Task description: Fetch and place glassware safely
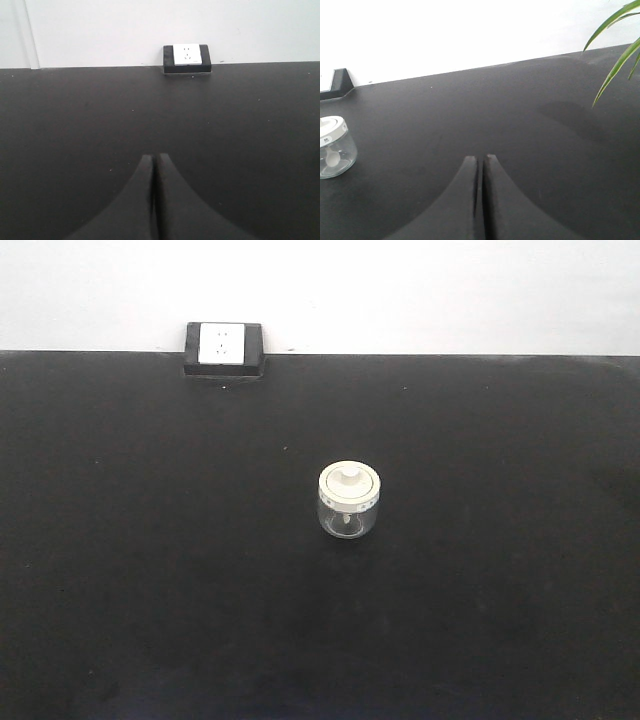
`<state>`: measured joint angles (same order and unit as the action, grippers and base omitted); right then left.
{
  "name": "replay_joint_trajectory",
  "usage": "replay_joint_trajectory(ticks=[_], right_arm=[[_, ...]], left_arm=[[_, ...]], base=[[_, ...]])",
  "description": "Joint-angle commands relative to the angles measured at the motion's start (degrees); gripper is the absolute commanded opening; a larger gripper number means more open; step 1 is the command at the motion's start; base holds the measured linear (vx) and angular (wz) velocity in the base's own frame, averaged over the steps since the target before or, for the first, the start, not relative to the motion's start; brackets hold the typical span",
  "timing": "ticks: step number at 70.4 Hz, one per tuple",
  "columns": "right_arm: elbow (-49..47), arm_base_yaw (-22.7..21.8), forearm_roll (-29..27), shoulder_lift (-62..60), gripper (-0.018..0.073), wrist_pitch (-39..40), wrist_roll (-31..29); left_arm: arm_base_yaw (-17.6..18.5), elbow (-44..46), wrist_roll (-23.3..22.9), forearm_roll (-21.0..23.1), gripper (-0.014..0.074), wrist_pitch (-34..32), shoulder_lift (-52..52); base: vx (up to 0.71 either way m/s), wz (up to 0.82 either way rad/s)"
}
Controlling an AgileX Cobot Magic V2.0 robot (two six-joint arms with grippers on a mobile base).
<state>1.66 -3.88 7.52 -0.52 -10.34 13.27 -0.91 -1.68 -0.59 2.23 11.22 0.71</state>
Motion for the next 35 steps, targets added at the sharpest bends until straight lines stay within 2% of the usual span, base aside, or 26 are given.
replay_joint_trajectory(ticks=[1,35], right_arm=[[1.0,-0.4,0.2,-0.8,-0.0003,4.2,-0.5],[1.0,-0.4,0.2,-0.8,-0.0003,4.2,-0.3]], left_arm=[[0.2,-1.6,-0.4,0.4,-0.0007,-4.0,0.7],[0.2,-1.6,-0.4,0.4,-0.0007,-4.0,0.7]], base=[[0.00,0.00],[0.00,0.00]])
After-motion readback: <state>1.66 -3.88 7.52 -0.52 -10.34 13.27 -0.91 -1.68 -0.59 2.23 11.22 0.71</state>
